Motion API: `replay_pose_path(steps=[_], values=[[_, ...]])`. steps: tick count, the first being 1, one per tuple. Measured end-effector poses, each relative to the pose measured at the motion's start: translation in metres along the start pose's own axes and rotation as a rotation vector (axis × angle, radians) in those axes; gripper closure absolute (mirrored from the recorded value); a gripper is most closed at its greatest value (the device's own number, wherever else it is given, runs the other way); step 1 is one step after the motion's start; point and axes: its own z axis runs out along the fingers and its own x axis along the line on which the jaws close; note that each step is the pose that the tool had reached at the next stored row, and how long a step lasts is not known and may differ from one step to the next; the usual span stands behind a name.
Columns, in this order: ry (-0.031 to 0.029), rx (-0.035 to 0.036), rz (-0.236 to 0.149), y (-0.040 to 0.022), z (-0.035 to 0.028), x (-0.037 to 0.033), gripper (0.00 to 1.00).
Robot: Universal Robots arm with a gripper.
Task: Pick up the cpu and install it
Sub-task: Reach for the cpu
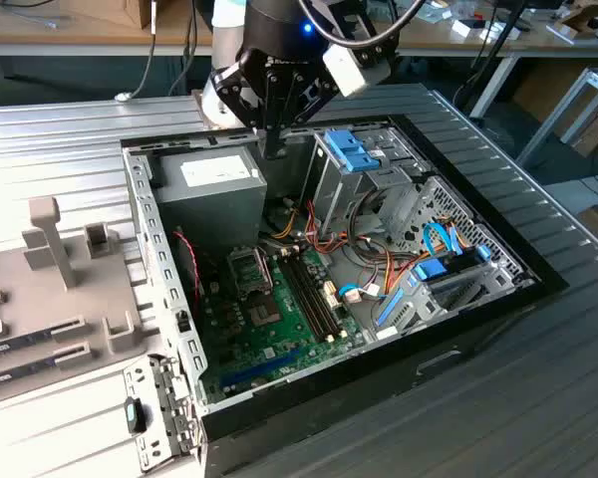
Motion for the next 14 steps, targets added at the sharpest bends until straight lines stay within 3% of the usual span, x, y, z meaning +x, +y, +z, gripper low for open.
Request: replay_pose_path(steps=[14], values=[[0.0,0.0,0.0,-0.0004,-0.0001,0.0056,0.89]])
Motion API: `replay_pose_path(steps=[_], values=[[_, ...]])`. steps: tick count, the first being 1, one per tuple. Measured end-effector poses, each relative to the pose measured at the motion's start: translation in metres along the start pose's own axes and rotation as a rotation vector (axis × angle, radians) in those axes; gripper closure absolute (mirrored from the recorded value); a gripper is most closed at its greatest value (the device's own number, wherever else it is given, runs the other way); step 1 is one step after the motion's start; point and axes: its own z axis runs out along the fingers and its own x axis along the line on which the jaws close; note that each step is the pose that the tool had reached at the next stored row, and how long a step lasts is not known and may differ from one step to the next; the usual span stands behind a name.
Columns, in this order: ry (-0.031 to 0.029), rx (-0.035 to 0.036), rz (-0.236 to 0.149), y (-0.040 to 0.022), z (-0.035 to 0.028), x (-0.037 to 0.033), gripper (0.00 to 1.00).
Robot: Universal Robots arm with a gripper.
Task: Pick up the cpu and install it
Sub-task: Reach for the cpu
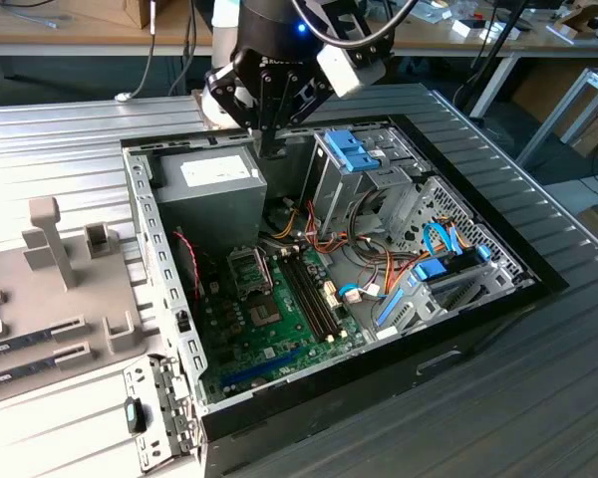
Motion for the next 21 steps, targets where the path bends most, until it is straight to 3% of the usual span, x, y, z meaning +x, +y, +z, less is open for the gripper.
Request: replay_pose_path(steps=[21], values=[[0.0,0.0,0.0,-0.0008,-0.0003,0.0105,0.89]])
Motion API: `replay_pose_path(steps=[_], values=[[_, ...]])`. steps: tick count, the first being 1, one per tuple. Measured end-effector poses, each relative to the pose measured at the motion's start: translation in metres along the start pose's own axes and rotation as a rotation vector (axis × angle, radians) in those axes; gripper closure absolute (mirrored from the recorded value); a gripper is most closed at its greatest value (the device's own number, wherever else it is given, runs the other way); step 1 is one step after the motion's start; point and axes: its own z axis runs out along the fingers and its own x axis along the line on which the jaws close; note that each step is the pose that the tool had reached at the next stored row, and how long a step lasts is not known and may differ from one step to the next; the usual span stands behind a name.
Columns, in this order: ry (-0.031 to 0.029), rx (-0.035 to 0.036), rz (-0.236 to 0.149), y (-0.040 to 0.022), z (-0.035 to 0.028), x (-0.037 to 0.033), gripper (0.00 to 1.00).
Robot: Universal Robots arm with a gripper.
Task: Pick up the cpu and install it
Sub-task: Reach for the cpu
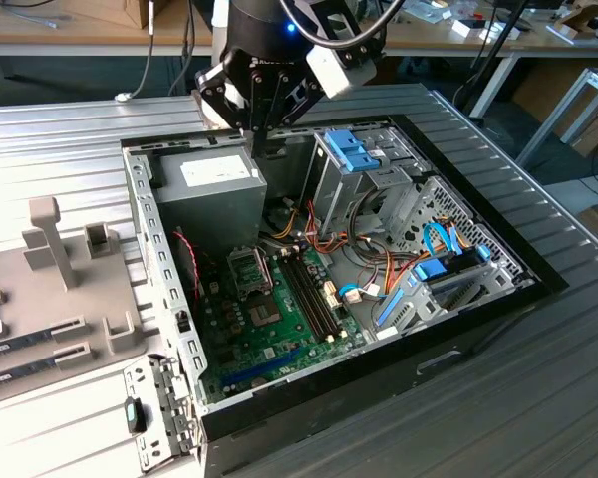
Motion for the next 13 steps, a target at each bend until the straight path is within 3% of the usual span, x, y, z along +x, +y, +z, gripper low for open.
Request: replay_pose_path(steps=[13], values=[[0.0,0.0,0.0,-0.0005,-0.0002,0.0064,0.89]])
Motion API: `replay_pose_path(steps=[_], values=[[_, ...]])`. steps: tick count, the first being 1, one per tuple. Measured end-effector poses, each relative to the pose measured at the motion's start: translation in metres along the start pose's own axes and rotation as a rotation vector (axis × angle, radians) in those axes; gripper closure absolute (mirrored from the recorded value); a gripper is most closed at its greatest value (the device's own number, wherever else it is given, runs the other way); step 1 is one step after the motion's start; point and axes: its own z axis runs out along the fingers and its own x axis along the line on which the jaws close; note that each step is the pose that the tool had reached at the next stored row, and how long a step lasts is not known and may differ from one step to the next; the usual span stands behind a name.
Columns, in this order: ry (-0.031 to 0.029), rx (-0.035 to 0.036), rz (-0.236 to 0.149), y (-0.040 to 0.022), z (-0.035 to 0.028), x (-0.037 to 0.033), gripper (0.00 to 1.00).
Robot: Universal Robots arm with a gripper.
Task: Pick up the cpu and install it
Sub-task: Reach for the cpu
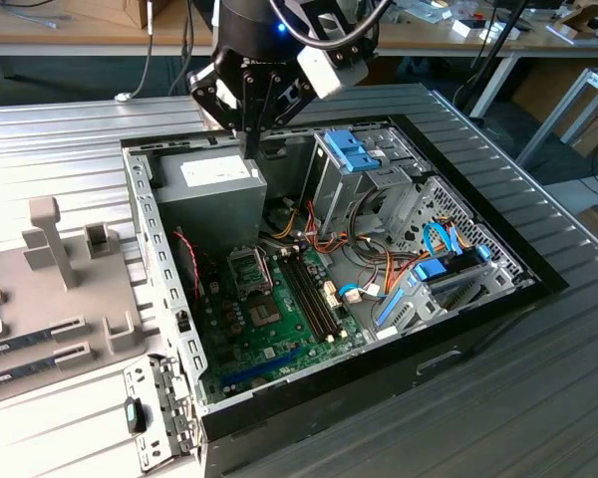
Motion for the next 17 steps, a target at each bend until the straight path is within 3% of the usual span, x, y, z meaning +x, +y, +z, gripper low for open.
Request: replay_pose_path(steps=[17], values=[[0.0,0.0,0.0,-0.0004,-0.0001,0.0055,0.89]])
